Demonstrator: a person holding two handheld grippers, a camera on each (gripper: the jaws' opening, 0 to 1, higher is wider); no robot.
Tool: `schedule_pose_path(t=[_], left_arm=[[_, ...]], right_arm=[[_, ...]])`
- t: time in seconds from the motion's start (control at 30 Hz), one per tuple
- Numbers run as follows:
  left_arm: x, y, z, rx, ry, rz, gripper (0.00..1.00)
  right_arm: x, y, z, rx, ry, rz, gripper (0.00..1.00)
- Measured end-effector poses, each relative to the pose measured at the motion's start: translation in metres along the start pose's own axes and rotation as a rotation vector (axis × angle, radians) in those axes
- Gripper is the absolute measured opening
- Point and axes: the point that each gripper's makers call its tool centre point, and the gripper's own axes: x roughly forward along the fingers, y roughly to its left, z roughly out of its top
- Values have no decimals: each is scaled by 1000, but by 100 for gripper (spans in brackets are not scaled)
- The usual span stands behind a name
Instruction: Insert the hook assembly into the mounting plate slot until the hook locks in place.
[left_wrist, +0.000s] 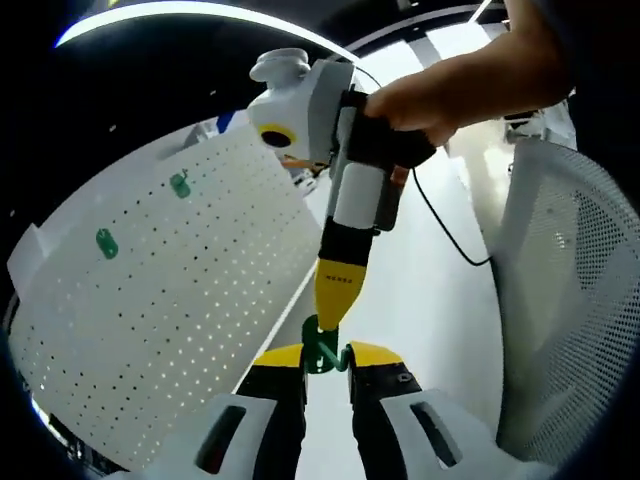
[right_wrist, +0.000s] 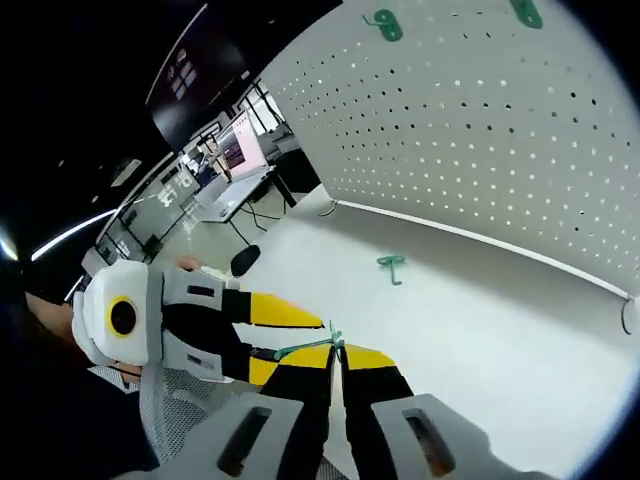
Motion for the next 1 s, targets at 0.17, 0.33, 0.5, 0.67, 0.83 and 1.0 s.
schedule_pose_path(t=[0.17,0.33,0.5,0.67,0.83,1.0], left_arm=[[0,-2,1,44,5,-2,13],[1,-4,1,65,6,-7,8],[2,-6,1,72,7,-9,5],[1,-4,1,54,3,-9,4],[1,-3,-1,24,2,-6,3],[1,-1,-1,-36,-8,3,3]], right_arm=[[0,4,-2,33,13,27,2],[1,3,-5,44,28,29,2],[2,2,-9,58,44,30,2],[1,3,-8,60,46,37,0],[1,3,-8,55,45,33,0],[1,4,-7,4,29,27,1]])
